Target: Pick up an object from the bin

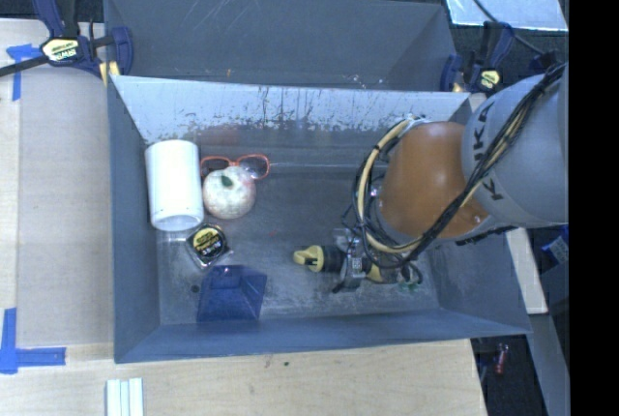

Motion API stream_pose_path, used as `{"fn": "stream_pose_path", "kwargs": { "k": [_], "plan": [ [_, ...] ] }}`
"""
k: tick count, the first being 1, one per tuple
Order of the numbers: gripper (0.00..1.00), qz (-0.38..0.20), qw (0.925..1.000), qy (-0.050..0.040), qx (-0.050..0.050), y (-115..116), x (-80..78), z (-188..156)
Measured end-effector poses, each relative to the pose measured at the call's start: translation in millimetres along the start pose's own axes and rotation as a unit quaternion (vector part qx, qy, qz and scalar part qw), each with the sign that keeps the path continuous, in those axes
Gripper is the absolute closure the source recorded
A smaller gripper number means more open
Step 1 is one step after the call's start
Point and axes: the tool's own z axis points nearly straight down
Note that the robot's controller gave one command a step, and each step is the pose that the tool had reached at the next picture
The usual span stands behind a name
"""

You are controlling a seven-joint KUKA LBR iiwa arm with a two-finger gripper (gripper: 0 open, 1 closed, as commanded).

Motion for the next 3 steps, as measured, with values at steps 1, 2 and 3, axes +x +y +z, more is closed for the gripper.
{"fn": "stream_pose_path", "kwargs": {
  "k": [1,2,3],
  "plan": [
    [1.0,-0.011,0.9999,-0.0013,0.0,1.9,-5.9,-103.4],
    [1.0,0.009,1.0,0.0035,0.0,-11.4,-9.4,-137.5],
    [1.0,-0.021,0.9998,-0.0002,0.0,-26.7,-20.6,-46.1]
  ]
}}
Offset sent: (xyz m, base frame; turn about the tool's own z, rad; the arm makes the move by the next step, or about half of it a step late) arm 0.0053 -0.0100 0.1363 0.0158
